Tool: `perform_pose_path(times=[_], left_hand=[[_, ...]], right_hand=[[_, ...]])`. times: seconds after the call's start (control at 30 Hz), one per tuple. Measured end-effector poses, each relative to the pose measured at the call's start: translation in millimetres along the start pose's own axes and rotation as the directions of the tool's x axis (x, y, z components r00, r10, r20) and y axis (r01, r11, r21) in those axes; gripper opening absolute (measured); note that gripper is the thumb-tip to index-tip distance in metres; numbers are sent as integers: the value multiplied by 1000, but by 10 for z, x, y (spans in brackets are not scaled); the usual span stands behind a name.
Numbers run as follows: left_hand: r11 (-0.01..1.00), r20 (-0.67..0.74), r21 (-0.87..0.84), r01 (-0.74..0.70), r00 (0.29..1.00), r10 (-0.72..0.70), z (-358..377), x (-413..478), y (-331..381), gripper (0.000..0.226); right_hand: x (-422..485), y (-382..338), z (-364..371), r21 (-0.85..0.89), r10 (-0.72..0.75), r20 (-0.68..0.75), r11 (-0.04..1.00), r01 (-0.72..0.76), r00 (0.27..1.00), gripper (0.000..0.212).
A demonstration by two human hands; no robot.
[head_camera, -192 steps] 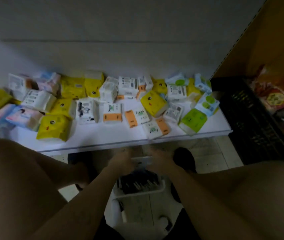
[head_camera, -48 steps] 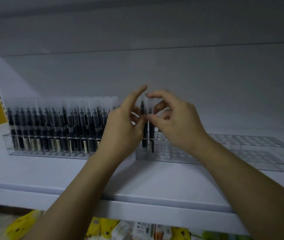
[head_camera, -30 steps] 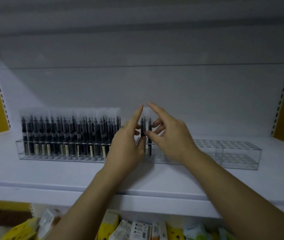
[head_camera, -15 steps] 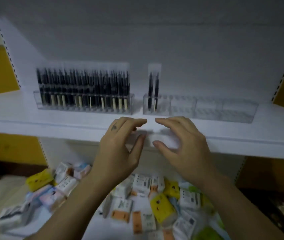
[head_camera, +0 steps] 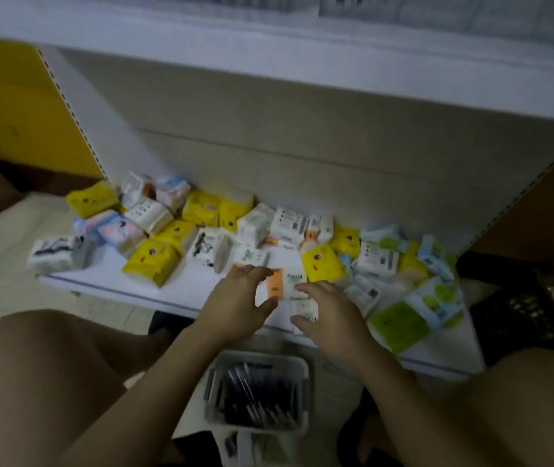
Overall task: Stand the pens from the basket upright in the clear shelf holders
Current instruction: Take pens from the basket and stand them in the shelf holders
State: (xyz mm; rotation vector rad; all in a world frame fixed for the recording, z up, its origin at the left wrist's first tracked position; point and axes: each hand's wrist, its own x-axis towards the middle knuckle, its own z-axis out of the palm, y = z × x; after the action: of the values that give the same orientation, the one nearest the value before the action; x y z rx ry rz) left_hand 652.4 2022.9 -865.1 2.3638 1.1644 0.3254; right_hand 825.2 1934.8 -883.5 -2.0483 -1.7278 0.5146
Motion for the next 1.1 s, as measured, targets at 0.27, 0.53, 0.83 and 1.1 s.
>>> perform_pose_path(times=[0.27,0.53,0.83,1.1], left_hand=[[950,532,43,311,798,-285,1311,-23,-547,42],[871,719,27,490,596,-357,2061,-491,-937,38],[788,633,-94,608,648,-425,2030,-525,-1066,28],[757,625,-148,637,653,-427,1966,-540,-1066,35]], right_hand=[[-18,485,971,-65,187,543,981,-181,819,30],[-203,831,1757,-167,364,722,917,-362,588,28],[-217,1013,2263,-234,409,809,883,-408,422,27],[-283,974,2437,-337,449,801,885,-321,396,24]])
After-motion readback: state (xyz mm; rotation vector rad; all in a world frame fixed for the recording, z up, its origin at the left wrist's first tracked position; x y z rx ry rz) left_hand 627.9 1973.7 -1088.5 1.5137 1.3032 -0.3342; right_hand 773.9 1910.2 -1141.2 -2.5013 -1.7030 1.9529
